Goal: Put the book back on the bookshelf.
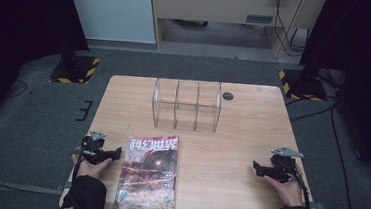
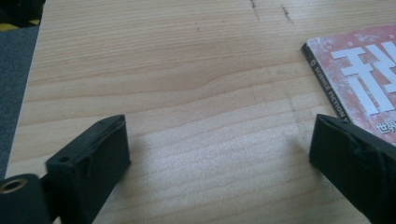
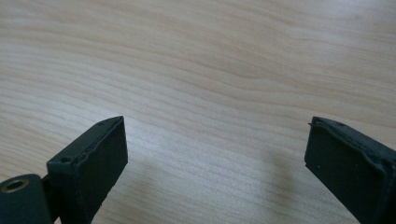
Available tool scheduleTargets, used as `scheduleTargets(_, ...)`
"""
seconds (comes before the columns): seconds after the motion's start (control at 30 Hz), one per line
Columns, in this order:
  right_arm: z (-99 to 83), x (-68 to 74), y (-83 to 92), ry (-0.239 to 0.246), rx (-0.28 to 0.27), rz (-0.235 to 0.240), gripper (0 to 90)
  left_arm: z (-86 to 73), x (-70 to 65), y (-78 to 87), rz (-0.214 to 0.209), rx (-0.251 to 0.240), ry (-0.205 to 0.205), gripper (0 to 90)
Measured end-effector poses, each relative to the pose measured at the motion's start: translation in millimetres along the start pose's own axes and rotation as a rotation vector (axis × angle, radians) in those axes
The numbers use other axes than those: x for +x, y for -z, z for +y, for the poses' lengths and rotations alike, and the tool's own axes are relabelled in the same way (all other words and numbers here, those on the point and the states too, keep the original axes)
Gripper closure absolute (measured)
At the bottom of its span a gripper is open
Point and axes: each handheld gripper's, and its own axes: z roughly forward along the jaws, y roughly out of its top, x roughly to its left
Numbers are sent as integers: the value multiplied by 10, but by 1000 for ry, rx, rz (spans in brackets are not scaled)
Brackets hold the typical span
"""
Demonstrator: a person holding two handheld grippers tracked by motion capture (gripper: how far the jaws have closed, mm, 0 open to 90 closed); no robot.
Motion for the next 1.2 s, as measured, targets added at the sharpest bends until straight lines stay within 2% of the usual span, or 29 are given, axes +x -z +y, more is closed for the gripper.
scheduleTargets(0.1, 21, 11, 38, -16, -27, 2, 65, 22, -21, 64, 6, -28, 3, 99)
scheduleTargets(0.33, 71, -22, 111, -64, -50, 16, 69, 46, -65, 206, -34, -94, 41, 117)
scheduleTargets(0.4, 85, -32, 123, -70, -56, 22, 71, 43, -77, 235, -47, -103, 40, 124)
scheduleTargets(0.5, 110, -22, 137, -87, -58, 37, 71, 28, -100, 284, -65, -128, 44, 132)
scheduleTargets(0.6, 151, 21, 168, -96, -66, 54, 71, 2, -120, 331, -86, -151, 68, 164)
scheduleTargets(0.67, 168, 37, 180, -92, -69, 57, 73, -12, -133, 355, -111, -164, 74, 166)
scheduleTargets(0.83, 267, 155, 217, -79, -87, 75, 84, -17, -201, 411, -126, -182, 60, 191)
scheduleTargets(1.03, 379, 309, 246, -66, -104, 103, 96, -41, -251, 417, -136, -164, 49, 213)
scheduleTargets(1.07, 399, 327, 259, -50, -107, 105, 97, -43, -256, 418, -138, -163, 50, 213)
scheduleTargets(1.2, 457, 404, 286, -46, -130, 127, 100, -61, -281, 433, -154, -169, 53, 216)
